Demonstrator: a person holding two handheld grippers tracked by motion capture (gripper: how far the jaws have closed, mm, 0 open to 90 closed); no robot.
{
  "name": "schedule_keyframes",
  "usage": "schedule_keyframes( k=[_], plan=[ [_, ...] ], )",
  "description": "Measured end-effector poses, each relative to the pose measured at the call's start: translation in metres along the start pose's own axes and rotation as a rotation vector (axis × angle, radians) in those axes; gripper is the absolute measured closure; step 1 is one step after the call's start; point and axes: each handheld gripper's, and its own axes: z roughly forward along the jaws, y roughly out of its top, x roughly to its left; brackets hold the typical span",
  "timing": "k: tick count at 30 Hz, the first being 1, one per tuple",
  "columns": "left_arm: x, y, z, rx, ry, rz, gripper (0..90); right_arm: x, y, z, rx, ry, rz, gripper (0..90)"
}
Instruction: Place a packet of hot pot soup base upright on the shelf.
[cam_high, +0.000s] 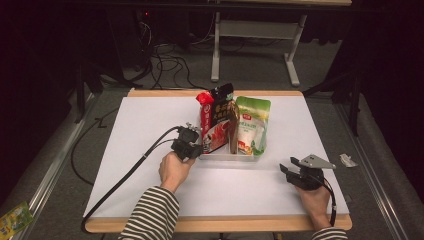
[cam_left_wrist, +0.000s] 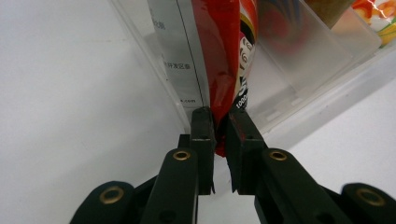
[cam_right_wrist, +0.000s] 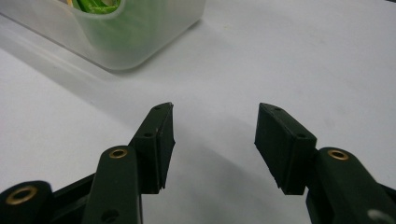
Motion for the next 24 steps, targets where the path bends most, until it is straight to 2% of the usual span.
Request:
schedule_keyframes(
  k=[4, 10, 12, 17, 24],
  plan=[
    [-0.001, -0.002, -0.005, -0.039, 0.003, 0.019, 78.8, 0.000, 0.000, 0.000, -0.006, 0.004, 0.014, 47.9],
    [0.000, 0.005, -0.018, -0.150, -0.019, -0.014, 73.0, -0.001, 0.000, -0.001, -0.008, 0.007, 0.015, 47.9],
    [0.003, 0.008, -0.021, -0.184, -0.023, -0.039, 69.3, -0.001, 0.000, -0.001, -0.008, 0.007, 0.016, 47.9],
    [0.011, 0.013, -0.022, -0.207, 0.002, -0.071, 61.8, -0.001, 0.000, -0.001, -0.009, 0.008, 0.013, 47.9],
    [0.012, 0.014, -0.019, -0.228, 0.012, -0.080, 61.8, -0.001, 0.000, -0.001, -0.005, 0.008, 0.015, 47.9]
  ],
)
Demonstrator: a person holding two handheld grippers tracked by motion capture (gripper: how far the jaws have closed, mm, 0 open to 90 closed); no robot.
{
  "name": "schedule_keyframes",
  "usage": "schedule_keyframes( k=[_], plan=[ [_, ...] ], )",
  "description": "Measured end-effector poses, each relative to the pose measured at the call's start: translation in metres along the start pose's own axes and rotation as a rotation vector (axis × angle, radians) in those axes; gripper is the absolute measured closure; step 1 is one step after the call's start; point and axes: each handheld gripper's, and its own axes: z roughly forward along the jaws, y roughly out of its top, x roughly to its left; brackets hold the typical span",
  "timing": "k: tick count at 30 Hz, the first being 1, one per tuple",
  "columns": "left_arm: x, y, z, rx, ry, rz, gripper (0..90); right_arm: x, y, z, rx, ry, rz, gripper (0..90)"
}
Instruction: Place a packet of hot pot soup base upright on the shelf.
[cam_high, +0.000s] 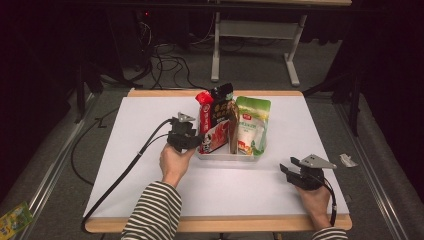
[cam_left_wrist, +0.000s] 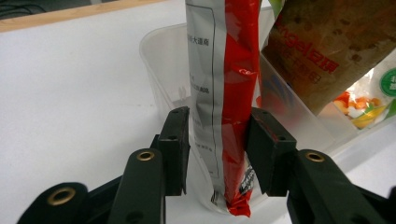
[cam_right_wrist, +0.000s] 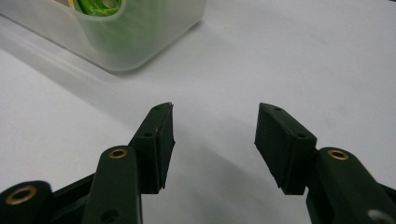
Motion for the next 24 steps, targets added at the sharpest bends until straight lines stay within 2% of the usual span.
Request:
schedule_keyframes(
  k=[4, 7, 13, 24],
  plan=[
    [0.001, 0.000, 0.000, 0.006, 0.006, 0.004, 68.3, 0.000, 0.000, 0.000, 0.001, -0.001, -0.003, 47.9],
    [0.001, 0.000, 0.000, 0.014, -0.001, -0.008, 73.5, 0.000, 0.000, 0.001, 0.001, -0.003, -0.012, 47.9],
    [-0.006, -0.004, -0.002, 0.007, 0.011, 0.012, 86.3, 0.000, 0.000, 0.001, 0.001, -0.006, -0.016, 47.9],
    [-0.011, -0.009, -0.002, 0.015, 0.030, 0.017, 90.0, 0.001, 0.000, 0.000, 0.006, -0.008, -0.009, 47.8]
  ],
)
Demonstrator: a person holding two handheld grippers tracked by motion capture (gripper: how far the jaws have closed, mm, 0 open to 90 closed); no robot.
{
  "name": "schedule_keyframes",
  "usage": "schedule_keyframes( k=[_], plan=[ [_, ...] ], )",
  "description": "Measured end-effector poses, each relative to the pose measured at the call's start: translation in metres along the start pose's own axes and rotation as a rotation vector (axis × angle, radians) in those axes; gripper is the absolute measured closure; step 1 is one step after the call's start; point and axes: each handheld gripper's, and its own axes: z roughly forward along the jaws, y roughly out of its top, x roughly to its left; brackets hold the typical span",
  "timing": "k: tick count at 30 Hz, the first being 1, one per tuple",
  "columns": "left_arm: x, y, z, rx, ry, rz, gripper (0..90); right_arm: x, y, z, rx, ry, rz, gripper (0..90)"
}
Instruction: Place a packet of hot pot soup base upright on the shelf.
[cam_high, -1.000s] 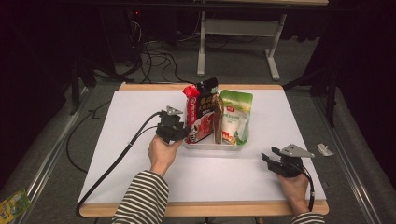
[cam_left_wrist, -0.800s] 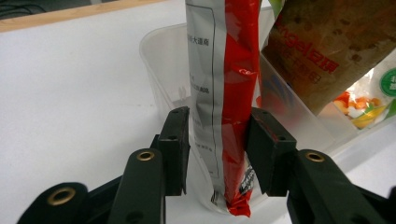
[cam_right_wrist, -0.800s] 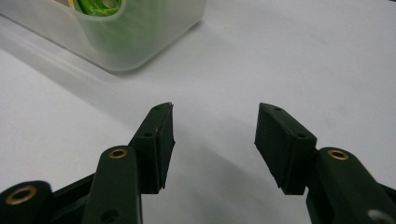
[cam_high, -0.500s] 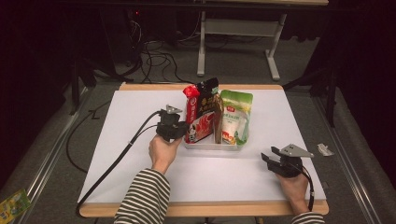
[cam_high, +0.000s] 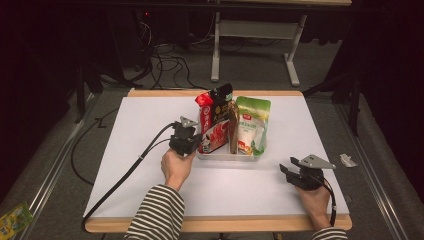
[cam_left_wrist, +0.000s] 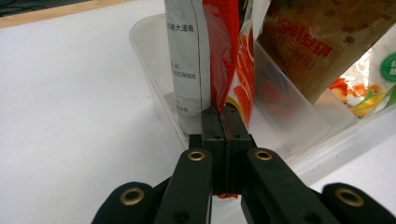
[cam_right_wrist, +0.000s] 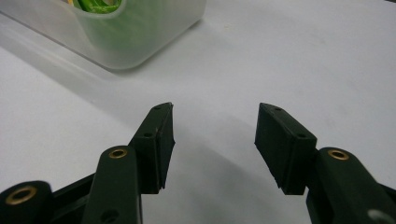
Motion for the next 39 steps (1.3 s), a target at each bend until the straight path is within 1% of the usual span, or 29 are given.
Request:
schedule_keyframes(
  k=[4, 7, 9, 10, 13, 16, 18, 19, 22, 25, 27, 28, 31, 34, 35, 36, 39],
  plan=[
    [0.001, -0.006, 0.000, 0.010, -0.014, -0.003, 90.0, 0.000, 0.000, 0.000, 0.000, 0.001, 0.000, 47.8],
    [-0.001, -0.011, 0.000, 0.022, -0.014, 0.013, 90.0, 0.000, 0.000, 0.000, 0.002, 0.000, 0.003, 47.8],
    [-0.001, -0.012, 0.000, 0.029, -0.020, 0.016, 90.0, 0.000, 0.000, 0.000, 0.001, 0.001, 0.001, 47.8],
    [0.000, -0.013, 0.000, 0.028, -0.024, 0.013, 90.0, 0.000, 0.000, 0.000, 0.001, 0.001, 0.001, 47.8],
    [-0.001, -0.015, -0.001, 0.020, -0.021, 0.031, 90.0, 0.000, 0.000, 0.000, -0.004, 0.001, -0.003, 47.8],
    [0.001, -0.016, -0.002, 0.007, -0.035, 0.038, 89.5, -0.001, 0.000, 0.000, -0.006, 0.004, -0.006, 47.8],
    [0.002, -0.018, -0.005, -0.009, -0.043, 0.043, 87.6, -0.001, 0.000, 0.000, -0.007, 0.005, -0.006, 47.8],
    [0.002, -0.019, -0.007, -0.025, -0.048, 0.046, 86.5, -0.001, 0.000, 0.000, -0.007, 0.005, -0.003, 47.8],
    [0.002, -0.019, -0.014, -0.062, -0.058, 0.064, 80.2, -0.002, 0.000, 0.000, -0.007, 0.007, -0.002, 47.8],
    [0.003, -0.018, -0.022, -0.088, -0.055, 0.083, 73.4, -0.002, 0.000, 0.000, -0.006, 0.007, 0.003, 47.8],
    [0.004, -0.019, -0.028, -0.108, -0.050, 0.087, 69.6, -0.002, 0.000, 0.000, -0.011, 0.009, 0.010, 47.9],
    [0.005, -0.019, -0.031, -0.120, -0.050, 0.083, 67.9, -0.003, 0.000, 0.000, -0.011, 0.011, 0.013, 47.9],
    [0.008, -0.022, -0.040, -0.149, -0.037, 0.100, 62.5, -0.005, 0.001, -0.001, -0.009, 0.021, 0.032, 47.9],
    [0.012, -0.027, -0.048, -0.166, -0.019, 0.113, 58.6, -0.007, 0.001, -0.002, -0.023, 0.034, 0.050, 47.8],
    [0.014, -0.028, -0.051, -0.169, -0.011, 0.114, 57.2, -0.007, 0.001, -0.003, -0.024, 0.035, 0.054, 47.8],
    [0.014, -0.029, -0.054, -0.171, 0.008, 0.124, 55.8, -0.007, 0.002, -0.003, -0.023, 0.035, 0.060, 47.7],
    [0.019, -0.033, -0.063, -0.210, 0.008, 0.120, 53.4, -0.008, 0.002, -0.006, -0.031, 0.036, 0.058, 47.7]
  ],
)
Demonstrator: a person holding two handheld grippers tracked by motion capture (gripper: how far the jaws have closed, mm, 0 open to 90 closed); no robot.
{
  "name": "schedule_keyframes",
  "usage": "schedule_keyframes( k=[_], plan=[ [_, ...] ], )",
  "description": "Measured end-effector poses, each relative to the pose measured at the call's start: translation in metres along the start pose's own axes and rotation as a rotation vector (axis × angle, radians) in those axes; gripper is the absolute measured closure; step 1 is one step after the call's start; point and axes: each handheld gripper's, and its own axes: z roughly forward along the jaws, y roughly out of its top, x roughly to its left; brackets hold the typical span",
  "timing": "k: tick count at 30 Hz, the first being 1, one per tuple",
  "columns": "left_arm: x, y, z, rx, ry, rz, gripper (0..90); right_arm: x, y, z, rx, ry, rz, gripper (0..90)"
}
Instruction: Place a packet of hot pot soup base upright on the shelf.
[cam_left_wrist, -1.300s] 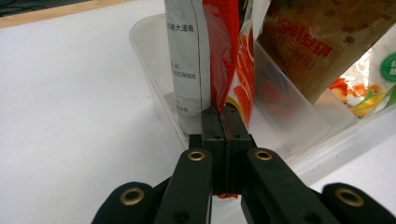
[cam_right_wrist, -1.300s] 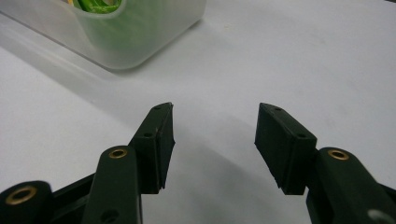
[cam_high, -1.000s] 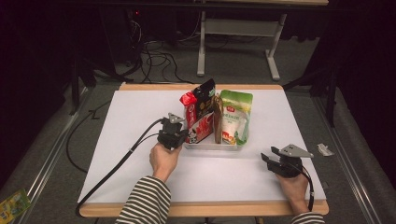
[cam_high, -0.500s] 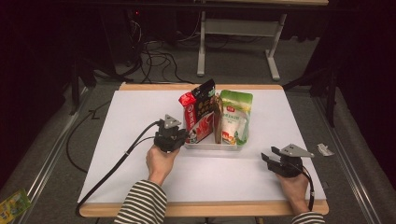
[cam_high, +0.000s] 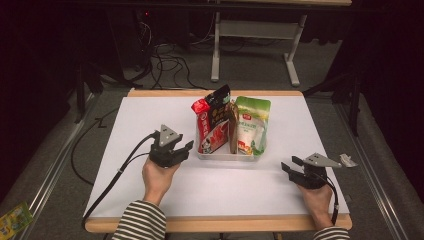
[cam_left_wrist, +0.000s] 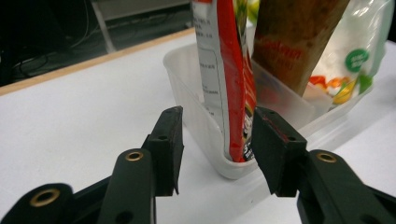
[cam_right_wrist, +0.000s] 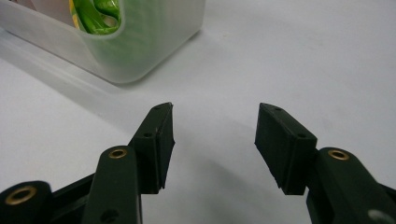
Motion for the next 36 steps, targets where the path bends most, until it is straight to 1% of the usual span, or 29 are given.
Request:
schedule_keyframes(
  k=[3, 5, 7, 9, 13, 16, 18, 20, 24, 25, 27, 29, 30, 31, 32, 36],
  plan=[
    [0.006, -0.006, -0.008, -0.013, 0.010, -0.012, 52.5, -0.003, -0.001, -0.004, -0.006, 0.003, 0.014, 47.7],
    [0.010, -0.010, -0.014, -0.017, 0.016, -0.020, 52.1, -0.005, -0.001, -0.007, -0.022, 0.004, 0.024, 47.7],
    [0.012, -0.015, -0.020, -0.024, 0.021, -0.030, 51.3, -0.007, -0.002, -0.011, -0.028, 0.008, 0.042, 47.7],
    [0.014, -0.019, -0.025, -0.032, 0.023, -0.042, 50.2, -0.009, -0.002, -0.012, -0.037, 0.009, 0.040, 47.7],
    [0.018, -0.027, -0.032, -0.047, 0.037, -0.052, 48.1, -0.010, -0.001, -0.016, -0.050, 0.010, 0.044, 47.7],
    [0.022, -0.037, -0.034, -0.031, 0.042, -0.067, 47.1, -0.010, -0.001, -0.017, -0.057, 0.014, 0.064, 47.6],
    [0.025, -0.044, -0.035, -0.021, 0.061, -0.072, 46.0, -0.011, -0.001, -0.017, -0.062, 0.017, 0.066, 47.6],
    [0.029, -0.050, -0.038, -0.027, 0.057, -0.102, 45.4, -0.011, -0.001, -0.017, -0.065, 0.019, 0.068, 47.7],
    [0.035, -0.061, -0.039, -0.027, 0.072, -0.134, 43.1, -0.011, -0.001, -0.019, -0.068, 0.021, 0.082, 47.6],
    [0.036, -0.064, -0.038, -0.025, 0.077, -0.143, 42.6, -0.012, -0.001, -0.019, -0.073, 0.022, 0.073, 47.6],
    [0.037, -0.069, -0.037, -0.022, 0.079, -0.156, 41.3, -0.013, -0.002, -0.020, -0.074, 0.021, 0.078, 47.6],
    [0.038, -0.072, -0.035, -0.017, 0.086, -0.155, 40.7, -0.013, -0.003, -0.021, -0.074, 0.019, 0.092, 47.6],
    [0.038, -0.075, -0.034, -0.017, 0.090, -0.155, 40.2, -0.014, -0.003, -0.021, -0.079, 0.019, 0.092, 47.6],
    [0.038, -0.076, -0.032, -0.017, 0.091, -0.159, 39.6, -0.015, -0.003, -0.022, -0.075, 0.019, 0.104, 47.6],
    [0.038, -0.078, -0.031, -0.017, 0.094, -0.163, 39.1, -0.016, -0.004, -0.023, -0.080, 0.017, 0.098, 47.6],
    [0.041, -0.084, -0.025, -0.019, 0.103, -0.181, 38.5, -0.019, -0.005, -0.024, -0.083, 0.007, 0.101, 47.6]
  ],
)
